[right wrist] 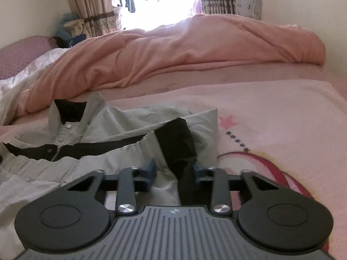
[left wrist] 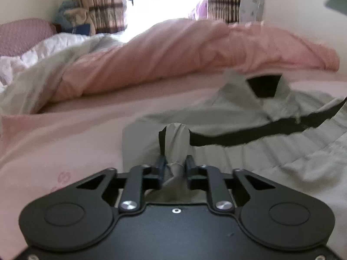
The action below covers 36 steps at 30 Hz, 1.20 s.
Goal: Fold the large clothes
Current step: 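Fold the held hem up toward the collar with both grippers, then open both grippers and withdraw from the folded jacket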
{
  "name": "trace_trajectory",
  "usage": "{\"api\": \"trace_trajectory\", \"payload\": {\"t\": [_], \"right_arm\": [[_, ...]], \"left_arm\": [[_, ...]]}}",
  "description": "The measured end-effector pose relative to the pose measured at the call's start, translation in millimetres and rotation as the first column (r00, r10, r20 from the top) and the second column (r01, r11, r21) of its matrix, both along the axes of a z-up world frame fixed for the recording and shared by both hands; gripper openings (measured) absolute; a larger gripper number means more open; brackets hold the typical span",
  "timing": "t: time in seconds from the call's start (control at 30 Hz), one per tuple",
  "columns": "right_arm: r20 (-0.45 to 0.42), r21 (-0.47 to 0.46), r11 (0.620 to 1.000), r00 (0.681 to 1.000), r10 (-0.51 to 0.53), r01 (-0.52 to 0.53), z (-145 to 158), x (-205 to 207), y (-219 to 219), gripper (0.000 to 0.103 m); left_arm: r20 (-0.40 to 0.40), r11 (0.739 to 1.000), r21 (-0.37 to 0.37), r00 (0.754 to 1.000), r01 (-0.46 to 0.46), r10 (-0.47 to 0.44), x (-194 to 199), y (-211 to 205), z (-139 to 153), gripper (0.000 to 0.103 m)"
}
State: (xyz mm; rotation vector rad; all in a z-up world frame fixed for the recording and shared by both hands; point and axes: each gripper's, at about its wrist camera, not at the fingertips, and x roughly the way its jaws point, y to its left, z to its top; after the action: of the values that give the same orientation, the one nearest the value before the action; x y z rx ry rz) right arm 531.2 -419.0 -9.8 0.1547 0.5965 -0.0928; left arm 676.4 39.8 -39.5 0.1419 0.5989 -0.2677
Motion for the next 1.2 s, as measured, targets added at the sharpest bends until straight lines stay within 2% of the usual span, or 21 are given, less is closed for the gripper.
{"api": "trace_trajectory", "payload": {"t": [0.03,0.13,0.2,0.27,0.4,0.5,0.53,0.57,0.6,0.63,0.67,0.73,0.8,0.87,0.9,1.0,1.03,1.2], "right_arm": [[0.011,-0.005,1.0,1.0,-0.008,0.008,4.5,-1.8,-0.8,0.001],[0.053,0.084,0.995,0.997,-0.051,0.046,14.1,-4.0,-10.2,0.0],[0.067,0.082,0.995,0.996,-0.061,0.056,13.3,2.8,-11.0,0.0],[0.051,0.077,0.995,0.996,-0.075,0.071,5.1,15.8,-10.5,0.0],[-0.009,0.049,0.995,0.997,-0.083,0.083,-19.1,38.2,-8.2,0.0],[-0.019,0.043,0.994,0.995,-0.095,0.096,-23.8,40.4,-10.3,0.002],[-0.025,0.046,0.994,0.995,-0.098,0.099,-22.4,39.2,-10.7,0.006],[-0.02,0.035,0.993,0.993,-0.115,0.116,-19.0,35.2,-10.3,0.013],[0.002,0.008,0.989,0.989,-0.146,0.146,-13.2,28.3,-8.0,0.018],[0.036,-0.022,0.986,0.985,-0.166,0.167,-4.7,18.0,-2.9,0.032],[0.067,-0.042,0.985,0.984,-0.167,0.17,3.1,9.6,5.6,0.033],[0.122,-0.034,0.995,0.988,-0.093,0.098,19.1,-15.1,20.8,0.033],[0.128,-0.001,1.0,0.991,-0.03,0.03,31.5,-38.4,45.0,0.033],[0.125,0.001,0.999,0.991,0.045,-0.045,36.7,-58.3,76.2,0.033],[0.128,-0.008,0.997,0.989,0.073,-0.073,36.6,-67.3,91.4,0.033],[0.113,-0.035,0.99,0.984,0.14,-0.137,27.6,-88.2,135.5,0.032],[0.104,-0.047,0.986,0.981,0.161,-0.157,22.7,-91.8,147.2,0.028],[0.022,-0.159,0.975,0.986,0.163,-0.158,-13.0,-93.6,182.5,0.026]], "left_arm": [[0.027,1.0,-0.006,1.0,-0.009,0.009,-4.2,1.4,6.7,0.011],[0.096,0.997,-0.075,0.995,-0.018,0.025,-11.1,8.2,29.1,0.011],[0.12,0.997,-0.074,0.992,-0.028,0.037,-8.5,9.8,36.7,0.012],[0.102,0.997,-0.062,0.994,-0.041,0.047,5.5,5.5,31.2,0.013],[0.013,0.997,0.019,0.997,-0.071,0.071,36.7,-7.6,-4.9,0.014],[-0.004,0.994,0.058,0.996,-0.088,0.089,50.8,-15.7,-27.2,0.025],[0.005,0.992,0.072,0.995,-0.103,0.103,51.6,-16.1,-27.0,0.035],[0.007,0.987,0.088,0.991,-0.133,0.133,52.2,-16.7,-24.0,0.053],[-0.002,0.982,0.101,0.987,-0.162,0.163,52.4,-18.3,-20.2,0.06],[-0.007,0.98,0.096,0.985,-0.174,0.175,47.9,-17.4,-13.4,0.058],[-0.012,0.983,0.073,0.985,-0.169,0.17,40.3,-14.8,-4.9,0.059],[-0.025,0.99,0.026,0.989,-0.142,0.142,14.8,-13.7,14.8,0.06],[-0.042,0.993,0.011,0.992,-0.117,0.117,-15.7,-22.8,30.7,0.061],[-0.049,0.998,-0.014,0.997,-0.06,0.059,-52.6,-34.4,42.0,0.07],[-0.054,0.999,-0.027,0.998,-0.043,0.042,-67.9,-44.0,43.8,0.071],[-0.057,0.999,-0.037,0.998,-0.01,0.008,-110.6,-73.2,40.4,0.071],[-0.055,0.999,-0.034,0.998,-0.004,0.003,-120.9,-81.6,37.0,0.071],[-0.131,1.0,-0.028,0.991,-0.013,0.01,-135.2,-99.3,6.8,0.07]]}}
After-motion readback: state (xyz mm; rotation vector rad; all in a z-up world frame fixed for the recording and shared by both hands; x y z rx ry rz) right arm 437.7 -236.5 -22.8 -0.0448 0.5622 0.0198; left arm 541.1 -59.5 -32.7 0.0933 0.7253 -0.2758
